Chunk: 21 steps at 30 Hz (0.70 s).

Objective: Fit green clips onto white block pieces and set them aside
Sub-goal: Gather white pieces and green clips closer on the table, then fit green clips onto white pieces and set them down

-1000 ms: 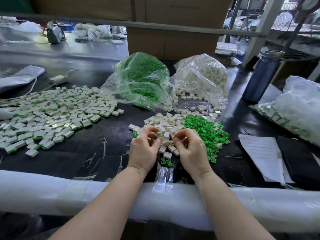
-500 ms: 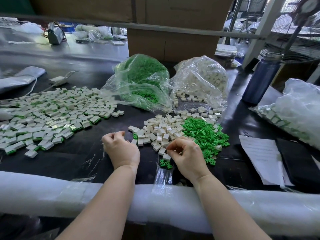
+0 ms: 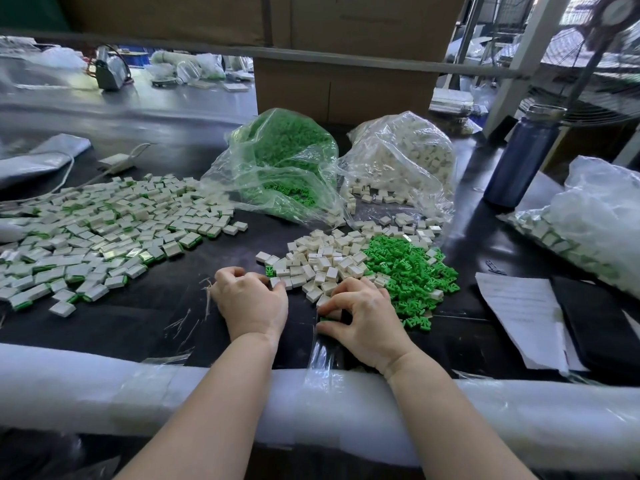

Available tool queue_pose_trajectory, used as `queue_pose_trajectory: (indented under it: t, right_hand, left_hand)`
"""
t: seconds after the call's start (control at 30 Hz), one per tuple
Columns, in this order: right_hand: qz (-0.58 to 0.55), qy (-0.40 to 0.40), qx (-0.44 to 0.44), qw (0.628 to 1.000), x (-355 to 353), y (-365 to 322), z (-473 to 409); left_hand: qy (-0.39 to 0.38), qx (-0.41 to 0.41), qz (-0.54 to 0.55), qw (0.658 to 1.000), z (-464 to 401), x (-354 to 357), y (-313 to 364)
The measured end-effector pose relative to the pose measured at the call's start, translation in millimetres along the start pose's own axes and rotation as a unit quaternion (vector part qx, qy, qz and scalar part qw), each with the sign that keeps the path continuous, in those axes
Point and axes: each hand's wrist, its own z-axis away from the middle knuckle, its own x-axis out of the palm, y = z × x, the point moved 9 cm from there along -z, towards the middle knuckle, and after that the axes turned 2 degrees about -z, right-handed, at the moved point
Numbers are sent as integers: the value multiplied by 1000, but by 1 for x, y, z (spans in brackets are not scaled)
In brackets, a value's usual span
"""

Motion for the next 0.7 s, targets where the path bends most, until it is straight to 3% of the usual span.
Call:
queue_pose_trajectory:
  t: [0.33,0.57,0.7]
  right_hand:
    - [-20,1,-13,1000,1,-2,-1]
    - [-90,91,10,992,-19,4,0]
    - [-146,138,49,978,-25,18,3]
  left_hand:
    - [-8,20,-44,999,2,3,5]
    - [8,35,-18,999,5,-2,8]
    - [-6,93,138,986,11,-5,22]
